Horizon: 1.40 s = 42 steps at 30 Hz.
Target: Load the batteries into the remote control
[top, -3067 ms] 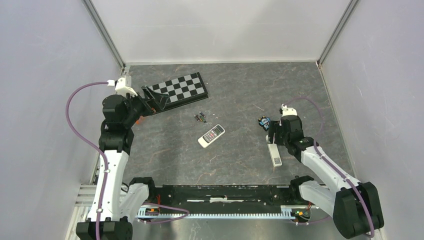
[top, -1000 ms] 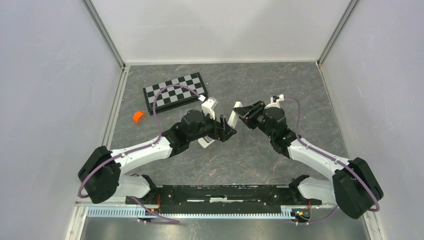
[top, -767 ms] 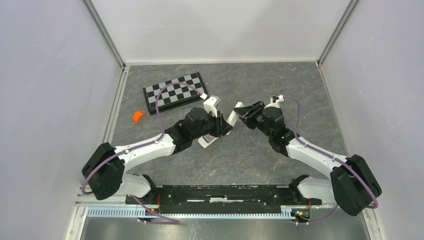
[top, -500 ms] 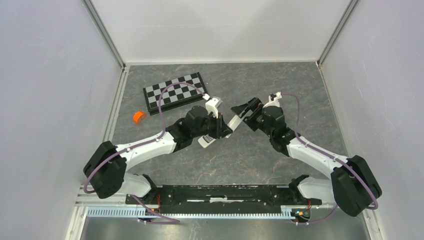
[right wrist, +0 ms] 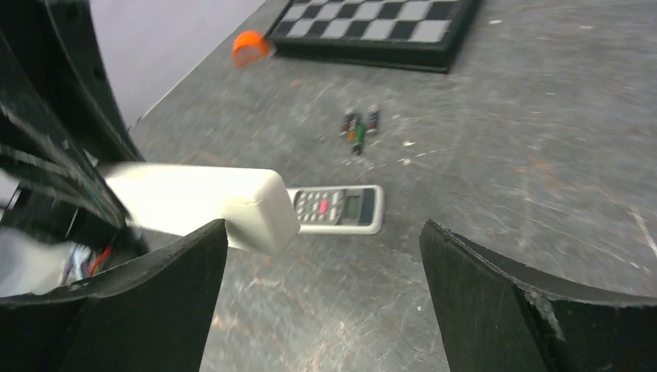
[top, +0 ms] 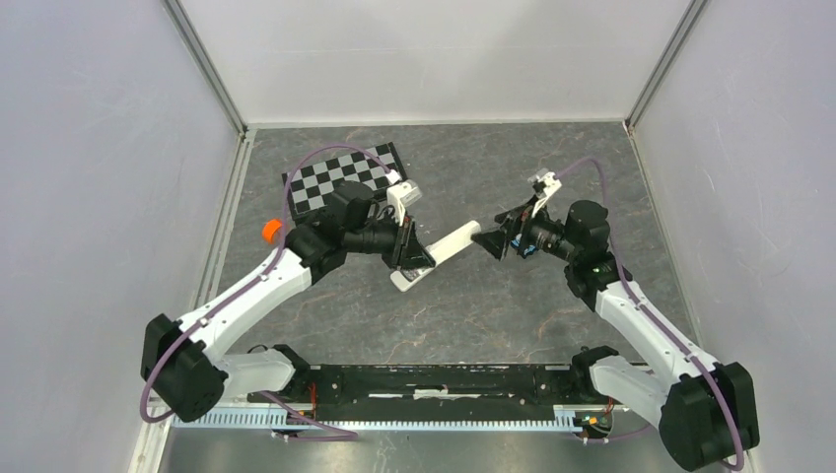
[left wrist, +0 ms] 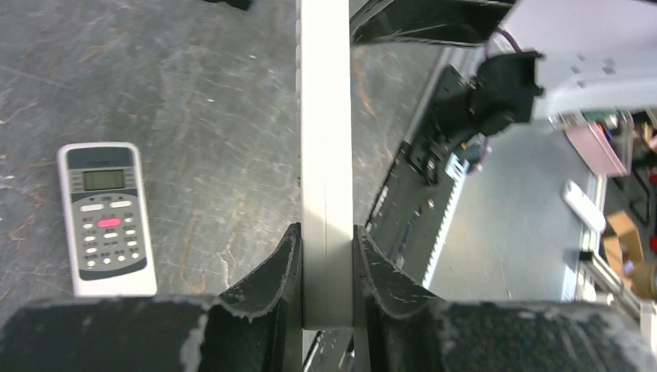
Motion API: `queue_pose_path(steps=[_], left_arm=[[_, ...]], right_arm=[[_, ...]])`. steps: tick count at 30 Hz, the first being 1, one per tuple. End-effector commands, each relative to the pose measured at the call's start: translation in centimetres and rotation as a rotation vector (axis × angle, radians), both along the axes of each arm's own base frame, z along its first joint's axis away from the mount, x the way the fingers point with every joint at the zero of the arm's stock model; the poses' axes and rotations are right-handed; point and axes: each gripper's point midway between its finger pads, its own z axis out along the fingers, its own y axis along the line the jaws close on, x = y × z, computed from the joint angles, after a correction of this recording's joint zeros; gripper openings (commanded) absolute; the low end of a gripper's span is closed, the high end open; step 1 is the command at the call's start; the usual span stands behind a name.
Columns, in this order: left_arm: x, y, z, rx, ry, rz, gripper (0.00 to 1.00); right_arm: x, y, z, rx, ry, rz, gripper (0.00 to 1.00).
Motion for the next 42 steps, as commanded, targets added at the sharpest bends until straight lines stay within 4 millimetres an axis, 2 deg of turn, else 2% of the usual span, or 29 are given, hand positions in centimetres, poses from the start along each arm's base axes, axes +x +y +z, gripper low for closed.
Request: queue_pose_path(steps=[1, 6, 9, 12, 16, 18, 21, 26, 28, 31, 33, 35, 36, 38, 39, 42], left_arm=[[-4.2, 1.2, 1.8, 0.003, -0.036, -0.225, 0.02], [-5.8, 1.6, 2.9, -0.024, -0.046, -0.302, 0.02], [-6.3, 1.6, 3.9, -0.053, -0.066, -0.337, 0.02], [-6.3, 1.6, 4.7, -0.052, -0.090, -0.342, 0.02], [-6.4, 1.9, 5.1, -0.030, -0.111, -0.371, 0.02], [-6.6, 2.0, 5.1, -0.028, -0.118, -0.385, 0.02], [-6.9, 2.1, 5.1, -0.029, -0.121, -0.409, 0.02], [-7.7, 2.2, 5.7, -0.057, -0.138, -0.446, 0.02], [-7.8, 2.3, 5.8, -0.060, -0.145, -0.450, 0.02], [-7.7, 2.2, 6.3, -0.065, -0.156, -0.448, 0.02], [-7.6, 2.1, 6.7, -0.072, -0.168, -0.444, 0.02], [-7.5, 2.1, 6.9, -0.078, -0.179, -0.441, 0.02], [-7.6, 2.1, 7.1, -0.082, -0.184, -0.441, 0.02], [-7.5, 2.1, 7.2, -0.085, -0.189, -0.438, 0.02], [-7.5, 2.1, 7.1, -0.083, -0.190, -0.437, 0.02], [-7.4, 2.1, 7.0, -0.079, -0.189, -0.432, 0.02]], right_arm=[[-4.4, 2.8, 1.6, -0.007, -0.152, 0.378, 0.98], [-8.0, 3.9, 4.2, 0.116, -0.258, 0.530, 0.98], [-9.3, 4.7, 4.8, 0.132, -0.272, 0.588, 0.92], [-9.8, 5.6, 4.3, 0.102, -0.254, 0.628, 0.83], [-9.4, 6.4, 3.3, 0.048, -0.220, 0.622, 0.82], [-9.4, 6.7, 3.4, 0.066, -0.195, 0.629, 0.76], [-9.8, 7.1, 4.4, 0.136, -0.185, 0.636, 0.66], [-11.4, 7.0, 6.8, 0.279, -0.210, 0.675, 0.60], [-12.1, 7.0, 7.4, 0.315, -0.218, 0.701, 0.53], [-12.5, 7.1, 7.1, 0.327, -0.194, 0.727, 0.34], [-12.6, 7.2, 6.8, 0.326, -0.187, 0.732, 0.27], [-12.8, 7.2, 6.8, 0.325, -0.190, 0.737, 0.26], [-12.8, 7.2, 6.9, 0.325, -0.193, 0.738, 0.31], [-12.9, 7.1, 6.9, 0.322, -0.201, 0.742, 0.51], [-13.0, 7.1, 6.9, 0.320, -0.202, 0.745, 0.56], [-13.2, 7.1, 6.8, 0.313, -0.198, 0.759, 0.57]])
